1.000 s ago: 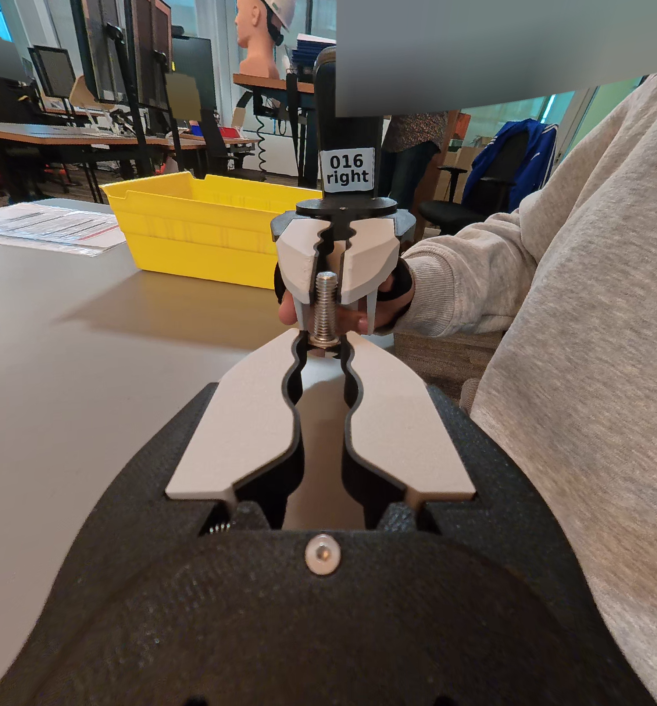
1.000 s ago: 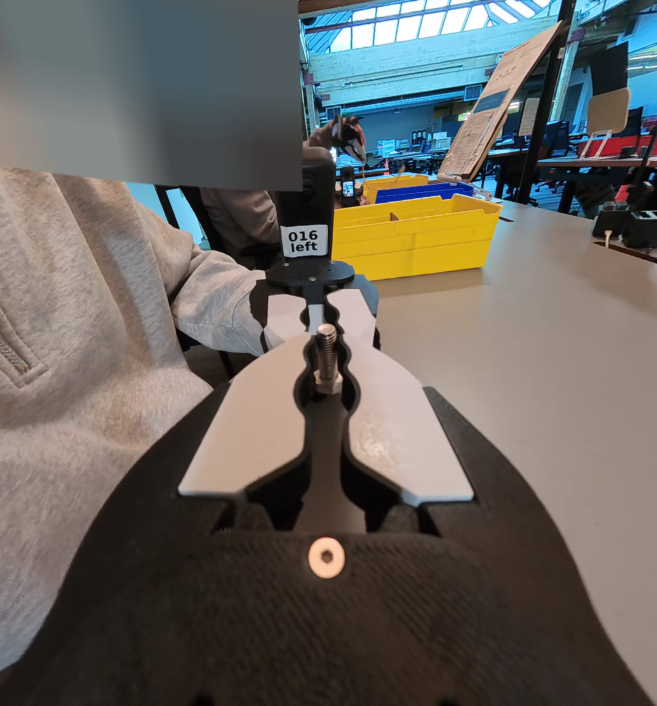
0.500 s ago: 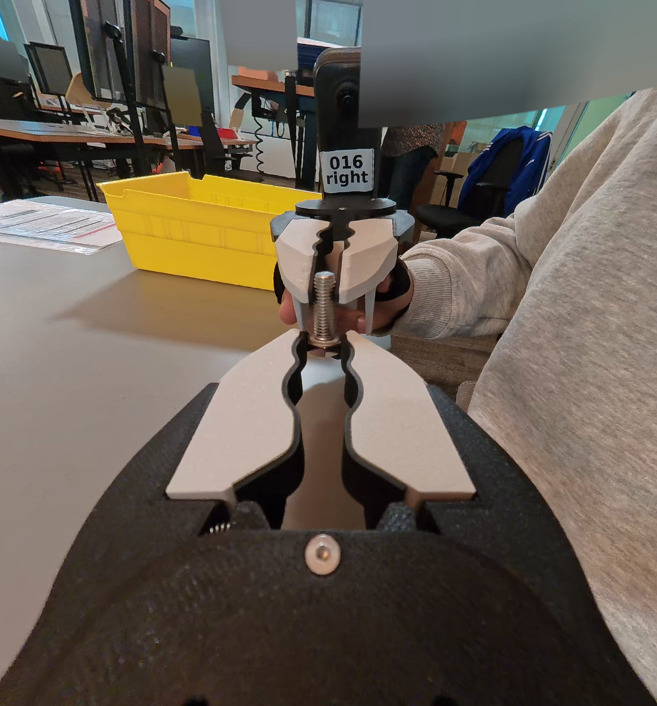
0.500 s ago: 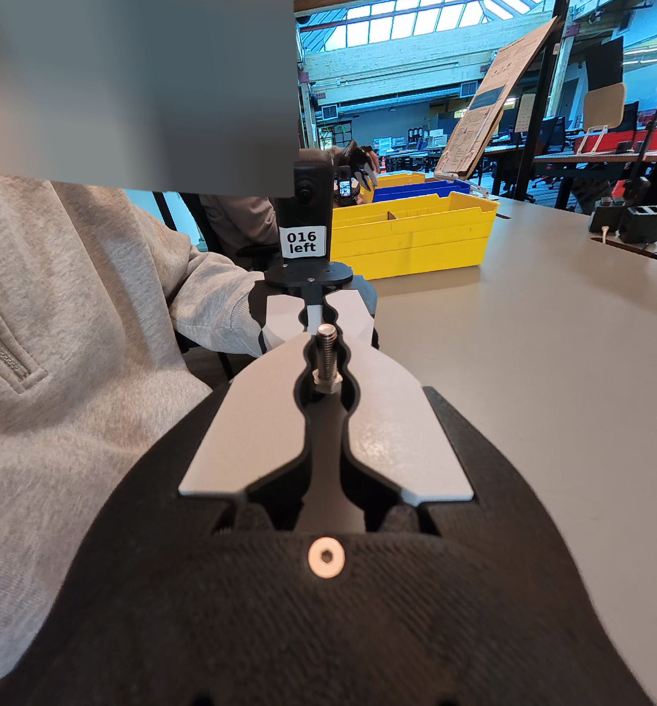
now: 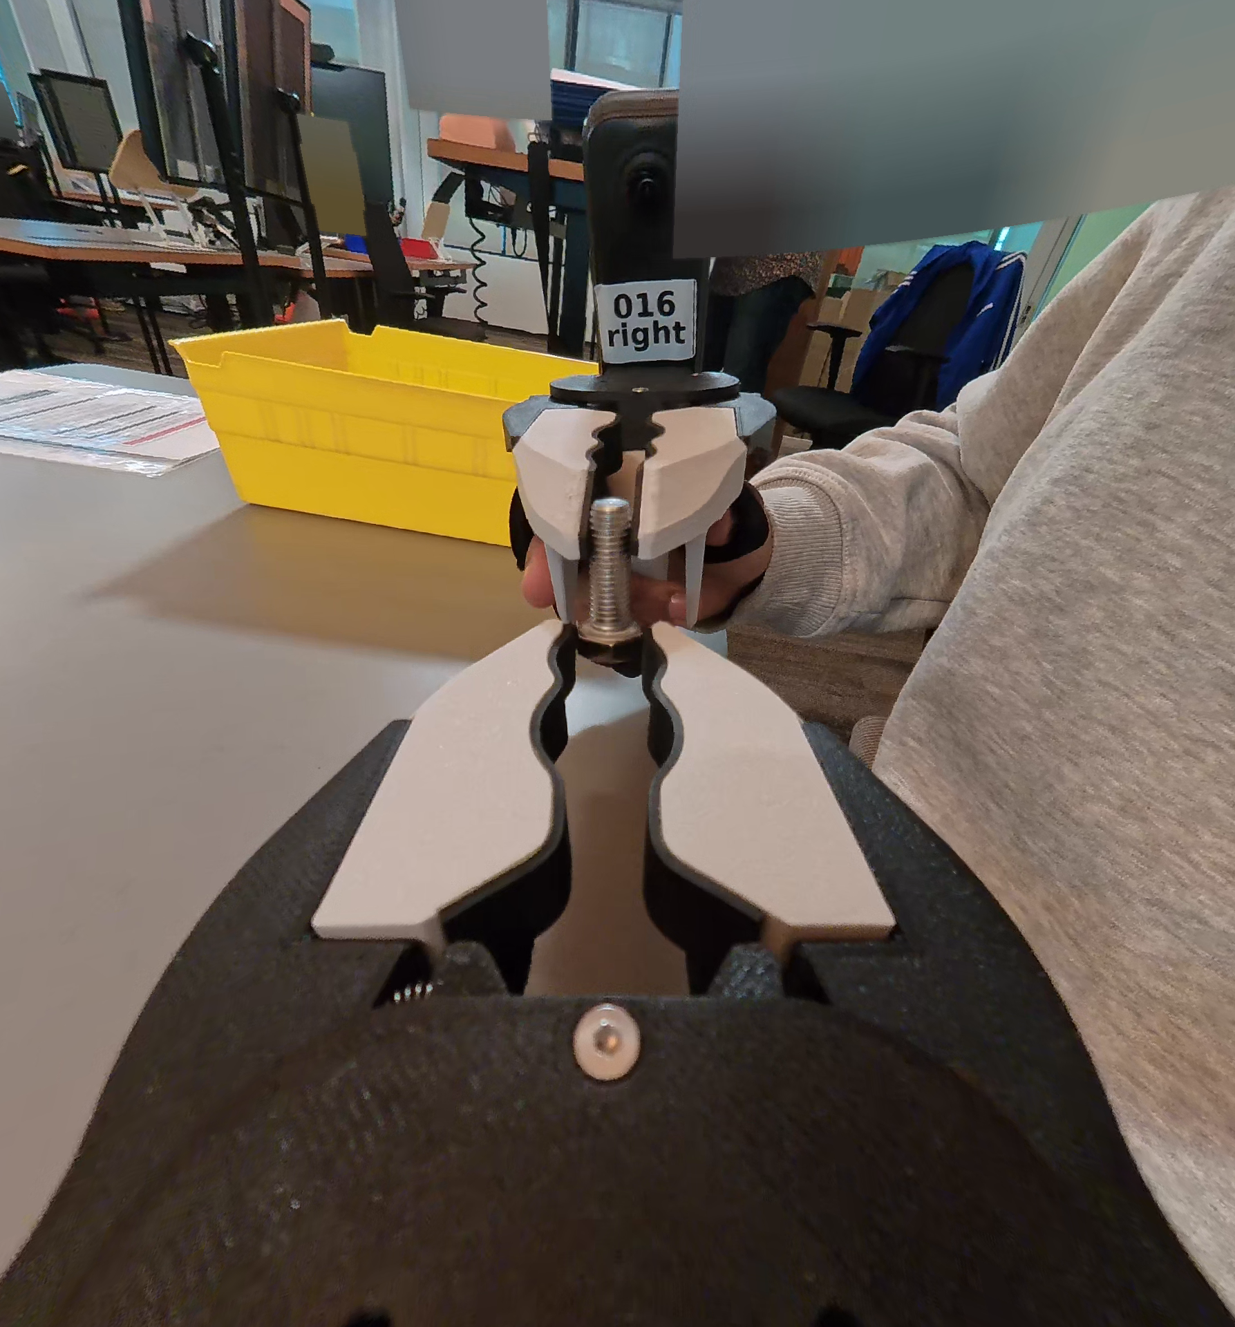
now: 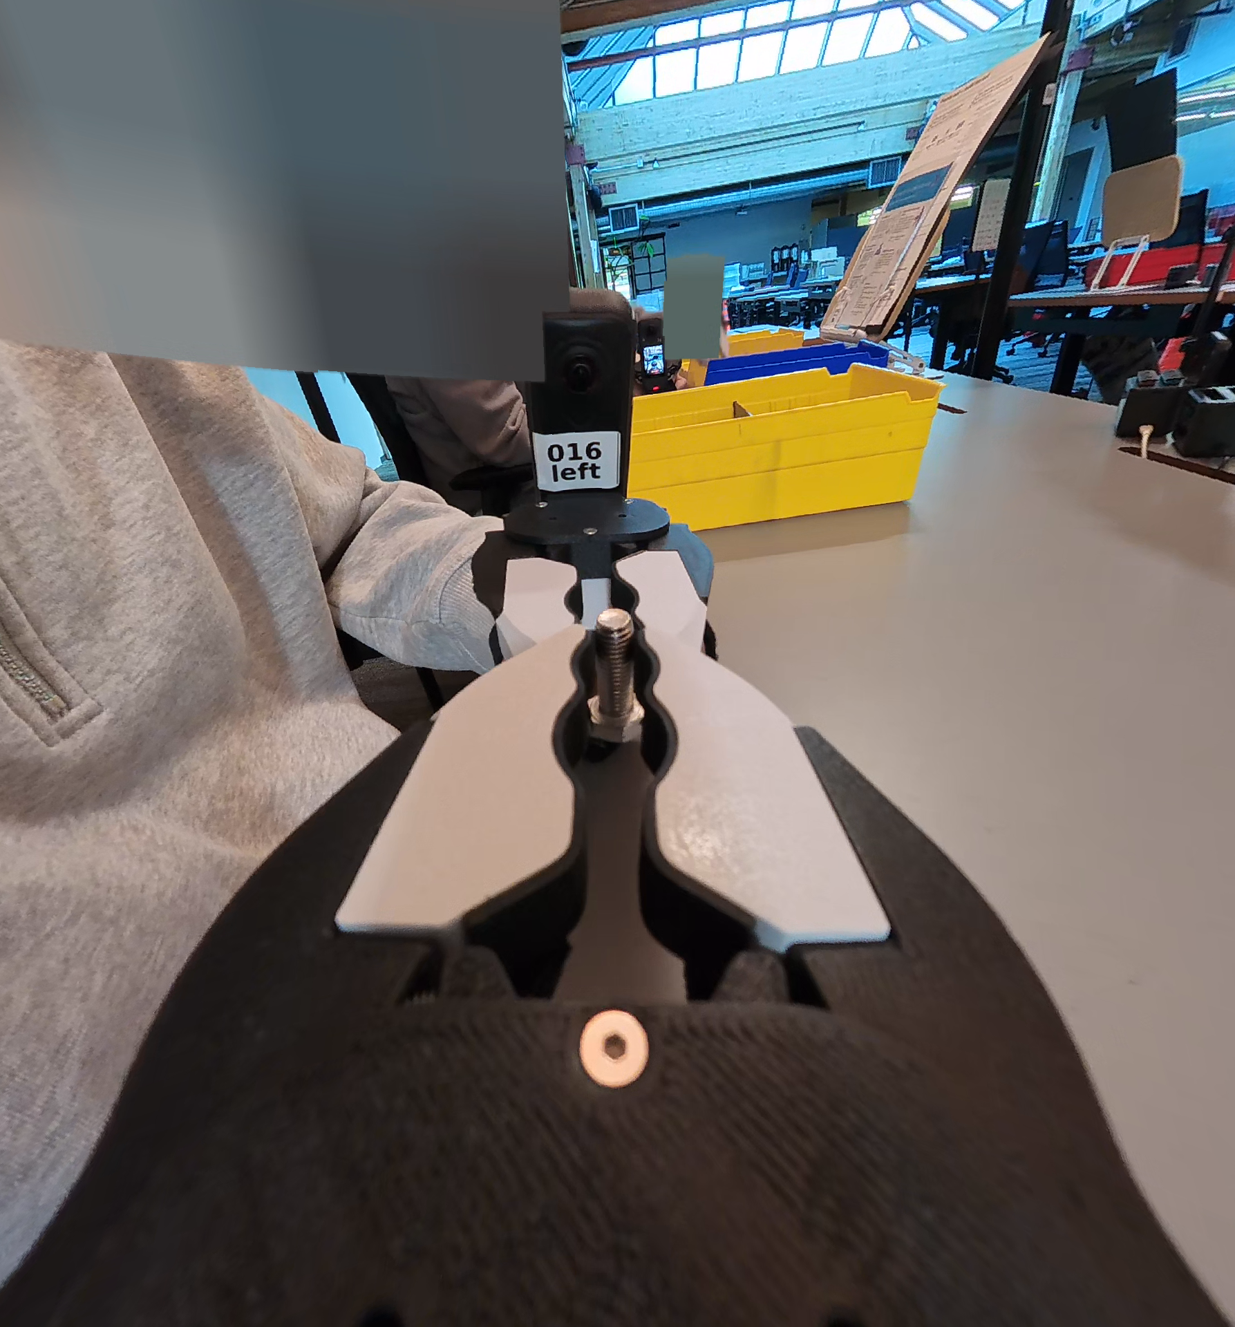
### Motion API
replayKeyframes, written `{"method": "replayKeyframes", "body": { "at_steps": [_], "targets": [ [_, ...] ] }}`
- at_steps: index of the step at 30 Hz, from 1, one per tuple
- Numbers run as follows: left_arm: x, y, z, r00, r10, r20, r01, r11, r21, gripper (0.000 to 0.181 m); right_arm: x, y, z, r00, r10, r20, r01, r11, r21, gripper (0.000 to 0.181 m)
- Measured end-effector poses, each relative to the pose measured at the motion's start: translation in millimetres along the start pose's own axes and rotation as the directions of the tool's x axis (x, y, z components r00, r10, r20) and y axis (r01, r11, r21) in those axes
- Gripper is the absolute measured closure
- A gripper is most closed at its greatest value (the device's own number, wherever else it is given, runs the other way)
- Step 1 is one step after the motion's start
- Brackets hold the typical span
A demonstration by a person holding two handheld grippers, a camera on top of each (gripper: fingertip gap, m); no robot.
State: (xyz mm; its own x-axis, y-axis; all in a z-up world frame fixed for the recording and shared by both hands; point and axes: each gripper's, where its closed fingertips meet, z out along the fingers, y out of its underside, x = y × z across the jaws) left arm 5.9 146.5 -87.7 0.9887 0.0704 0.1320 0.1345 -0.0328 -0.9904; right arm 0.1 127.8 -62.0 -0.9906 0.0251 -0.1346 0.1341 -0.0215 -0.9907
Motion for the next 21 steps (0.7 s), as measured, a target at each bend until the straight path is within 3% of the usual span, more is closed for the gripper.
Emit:
{"method": "replayKeyframes", "body": {
  "at_steps": [11, 15, 21],
  "targets": [
    [1, -1, 0, 1.0, 0.019, 0.005, -0.019, 1.0, 0.008, 0.164, -1, -2, -1, 1.0, 0.008, 0.009, -0.008, 1.0, 0.023, 0.171],
    [2, -1, 0, 1.0, 0.028, 0.004, -0.028, 1.0, 0.008, 0.164, 1, -11, -5, 0.996, 0.081, 0.027, -0.083, 0.994, 0.076, 0.157],
    [6, 0, 2, 0.998, 0.069, -0.001, -0.069, 0.998, -0.004, 0.164, 16, -7, -13, 0.982, 0.187, -0.018, -0.185, 0.98, 0.081, 0.165]
  ]
}}
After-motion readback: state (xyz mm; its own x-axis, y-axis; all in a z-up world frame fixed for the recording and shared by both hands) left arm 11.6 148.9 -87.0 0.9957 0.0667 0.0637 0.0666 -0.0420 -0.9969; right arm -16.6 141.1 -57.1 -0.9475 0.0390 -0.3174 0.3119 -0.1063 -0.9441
